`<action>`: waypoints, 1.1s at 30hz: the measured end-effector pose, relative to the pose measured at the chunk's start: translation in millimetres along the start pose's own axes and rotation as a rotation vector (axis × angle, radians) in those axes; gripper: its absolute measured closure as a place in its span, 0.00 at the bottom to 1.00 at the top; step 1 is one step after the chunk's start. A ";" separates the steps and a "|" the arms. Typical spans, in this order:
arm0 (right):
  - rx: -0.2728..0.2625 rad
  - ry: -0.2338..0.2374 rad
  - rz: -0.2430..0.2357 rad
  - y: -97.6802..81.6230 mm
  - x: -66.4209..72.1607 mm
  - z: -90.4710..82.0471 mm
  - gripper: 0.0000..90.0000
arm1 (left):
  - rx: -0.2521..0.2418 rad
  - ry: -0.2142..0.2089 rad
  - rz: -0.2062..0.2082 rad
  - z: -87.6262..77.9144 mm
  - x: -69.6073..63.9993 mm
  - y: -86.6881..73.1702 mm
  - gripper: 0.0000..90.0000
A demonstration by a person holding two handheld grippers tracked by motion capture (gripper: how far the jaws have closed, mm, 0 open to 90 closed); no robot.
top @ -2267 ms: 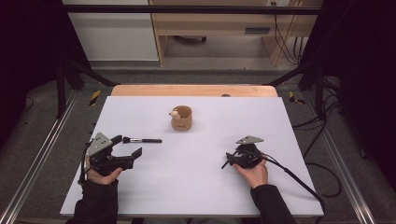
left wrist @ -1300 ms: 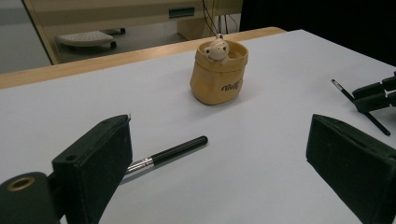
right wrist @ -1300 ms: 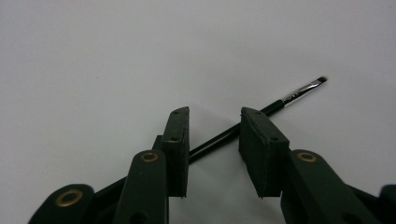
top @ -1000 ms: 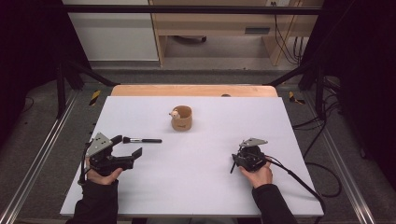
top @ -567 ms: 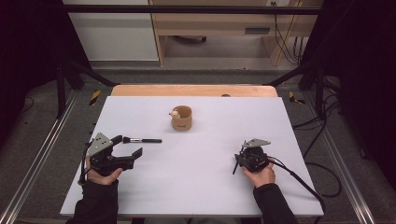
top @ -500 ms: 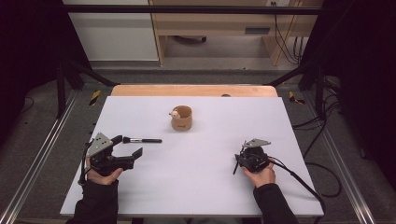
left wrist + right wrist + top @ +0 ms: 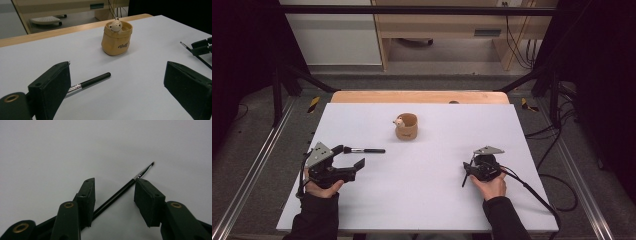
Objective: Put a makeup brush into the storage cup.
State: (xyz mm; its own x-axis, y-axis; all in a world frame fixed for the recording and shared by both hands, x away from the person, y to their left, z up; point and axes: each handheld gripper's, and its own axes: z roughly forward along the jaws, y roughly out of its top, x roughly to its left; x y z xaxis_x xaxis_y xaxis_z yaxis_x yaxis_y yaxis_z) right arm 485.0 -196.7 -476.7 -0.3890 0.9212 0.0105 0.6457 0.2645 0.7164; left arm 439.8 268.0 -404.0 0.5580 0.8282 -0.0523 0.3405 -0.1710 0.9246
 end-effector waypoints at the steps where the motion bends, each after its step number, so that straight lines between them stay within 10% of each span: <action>1: 0.004 -0.006 0.002 -0.3 -0.3 1.3 0.58 | 0.001 0.000 0.001 0.1 -0.1 0.0 0.07; 33: 0.041 -0.006 -0.058 0.9 -4.5 -2.8 0.93 | 0.002 -0.002 0.005 0.4 -0.7 -0.1 0.07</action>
State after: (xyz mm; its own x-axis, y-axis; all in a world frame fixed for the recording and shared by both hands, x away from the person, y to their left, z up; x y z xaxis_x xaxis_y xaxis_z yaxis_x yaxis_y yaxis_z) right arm 485.5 -201.4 -474.2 -0.4223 0.9058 -0.0343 0.6487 0.3285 0.6865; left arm 439.7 267.2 -404.2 0.5613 0.8262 -0.0485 0.3393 -0.1763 0.9240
